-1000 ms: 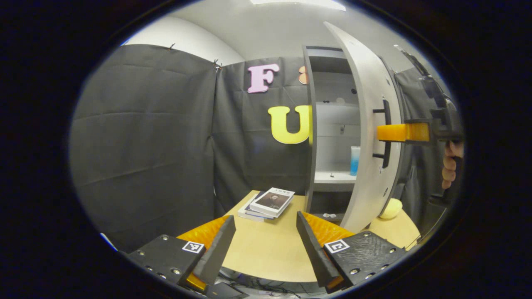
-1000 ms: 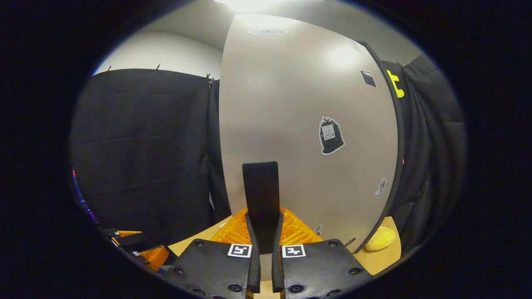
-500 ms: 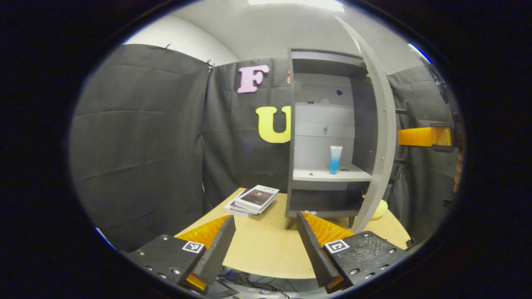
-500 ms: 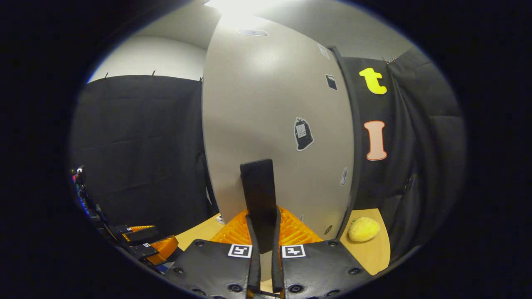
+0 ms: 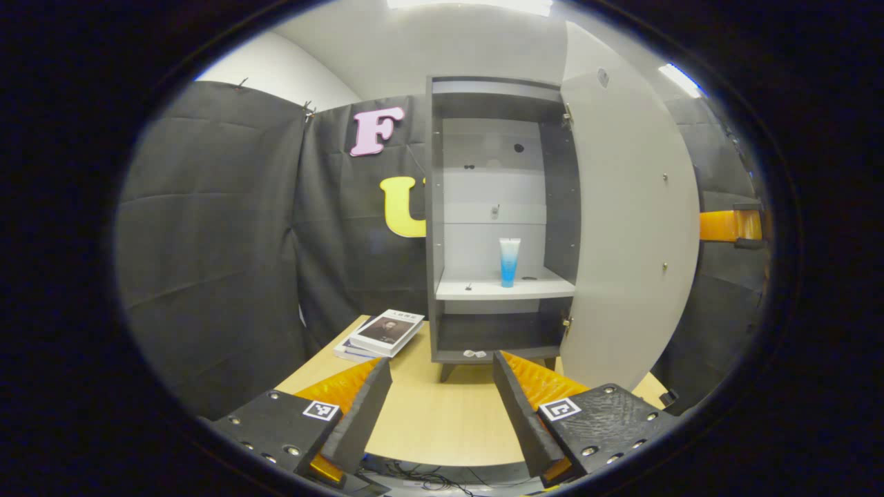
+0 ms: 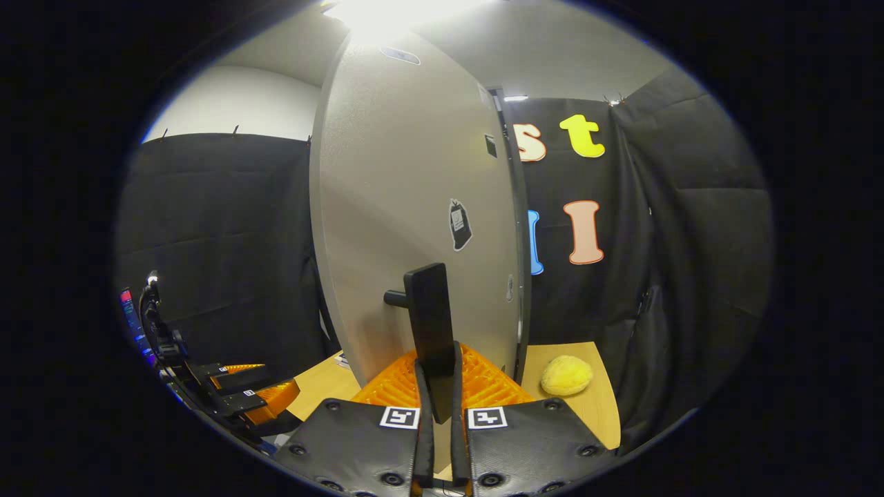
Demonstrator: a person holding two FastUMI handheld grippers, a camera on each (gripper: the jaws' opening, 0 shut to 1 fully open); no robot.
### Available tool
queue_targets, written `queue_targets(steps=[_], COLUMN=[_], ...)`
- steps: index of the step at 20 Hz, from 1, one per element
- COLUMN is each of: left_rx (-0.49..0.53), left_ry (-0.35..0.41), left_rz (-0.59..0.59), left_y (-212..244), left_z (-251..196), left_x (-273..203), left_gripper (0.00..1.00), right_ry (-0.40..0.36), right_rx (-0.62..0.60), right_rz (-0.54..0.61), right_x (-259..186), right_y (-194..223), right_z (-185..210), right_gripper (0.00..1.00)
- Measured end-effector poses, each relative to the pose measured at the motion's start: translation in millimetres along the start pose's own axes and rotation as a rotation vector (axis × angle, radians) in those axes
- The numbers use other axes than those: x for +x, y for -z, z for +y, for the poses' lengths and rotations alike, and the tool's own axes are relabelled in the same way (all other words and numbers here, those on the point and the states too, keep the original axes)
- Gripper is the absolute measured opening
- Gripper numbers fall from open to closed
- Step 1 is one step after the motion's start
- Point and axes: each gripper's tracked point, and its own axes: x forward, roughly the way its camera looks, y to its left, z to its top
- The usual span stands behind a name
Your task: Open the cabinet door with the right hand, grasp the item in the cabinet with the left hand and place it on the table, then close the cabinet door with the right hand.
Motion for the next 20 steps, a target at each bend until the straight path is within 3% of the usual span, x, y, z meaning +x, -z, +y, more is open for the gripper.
queue_targets(steps=[11, 15, 18, 19, 20], left_rx=[0.031, 0.009, 0.018, 0.016, 0.013], left_ry=[0.053, 0.084, 0.102, 0.115, 0.133], left_rz=[-0.012, -0.009, 0.008, 0.012, 0.017], left_y=[-11.5, -11.1, -8.7, -6.2, -6.2], left_z=[16.6, 31.3, 41.6, 41.8, 42.1], left_x=[53.6, 83.2, 105.8, 113.8, 121.9], left_gripper=[0.87, 0.87, 0.87, 0.87, 0.87], right_ry=[0.16, 0.25, 0.272, 0.284, 0.303], right_rx=[-0.047, 0.039, 0.115, 0.129, 0.136], right_rz=[0.0, 0.002, 0.0, -0.003, -0.003], right_x=[-10.7, -12.5, -20.0, -23.3, -25.4], right_y=[3.5, 7.6, 12.0, 11.7, 12.6], right_z=[-67.5, -75.1, -78.0, -78.4, -78.0], right_gripper=[0.08, 0.07, 0.05, 0.0, 0.06])
